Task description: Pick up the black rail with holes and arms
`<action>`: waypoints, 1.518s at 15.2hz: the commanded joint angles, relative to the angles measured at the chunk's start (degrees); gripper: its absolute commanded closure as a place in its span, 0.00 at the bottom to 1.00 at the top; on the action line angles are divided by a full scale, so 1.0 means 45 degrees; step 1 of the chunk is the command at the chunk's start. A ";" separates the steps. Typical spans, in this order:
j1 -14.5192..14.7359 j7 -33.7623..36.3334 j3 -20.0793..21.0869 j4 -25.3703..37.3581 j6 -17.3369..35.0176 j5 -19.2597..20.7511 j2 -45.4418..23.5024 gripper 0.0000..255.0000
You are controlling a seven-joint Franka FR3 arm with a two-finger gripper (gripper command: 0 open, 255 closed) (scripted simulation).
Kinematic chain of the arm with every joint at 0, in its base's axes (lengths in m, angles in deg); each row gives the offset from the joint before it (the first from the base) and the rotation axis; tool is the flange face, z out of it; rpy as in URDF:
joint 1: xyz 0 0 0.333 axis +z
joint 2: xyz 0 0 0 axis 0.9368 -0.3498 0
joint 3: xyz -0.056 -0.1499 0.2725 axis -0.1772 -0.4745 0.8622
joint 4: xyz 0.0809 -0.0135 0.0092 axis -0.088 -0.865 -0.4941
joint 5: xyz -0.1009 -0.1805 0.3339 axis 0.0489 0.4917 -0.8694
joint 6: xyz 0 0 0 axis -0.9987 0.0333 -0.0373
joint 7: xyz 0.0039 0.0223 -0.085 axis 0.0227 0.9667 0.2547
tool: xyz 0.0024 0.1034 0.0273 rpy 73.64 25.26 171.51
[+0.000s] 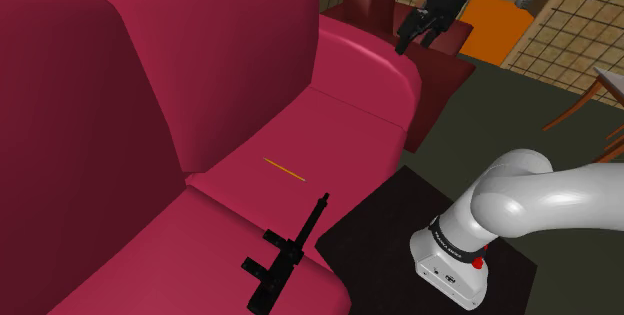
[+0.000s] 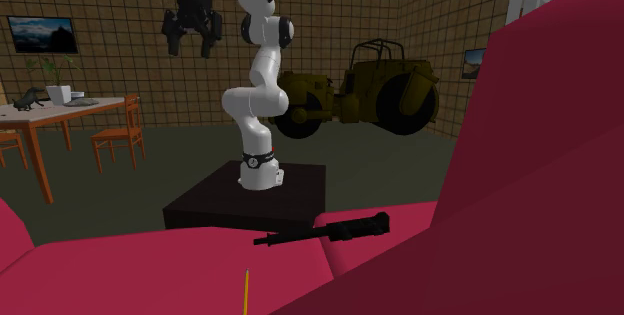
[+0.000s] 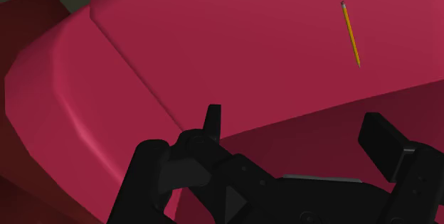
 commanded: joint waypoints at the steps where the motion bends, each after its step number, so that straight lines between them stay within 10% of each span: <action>1: 0.0000 0.0000 0.0000 0.0000 0.0000 0.0000 0.0000 0.00; 23: 0.2460 0.1928 0.3352 -0.3935 0.6053 -0.1925 -0.3759 0.00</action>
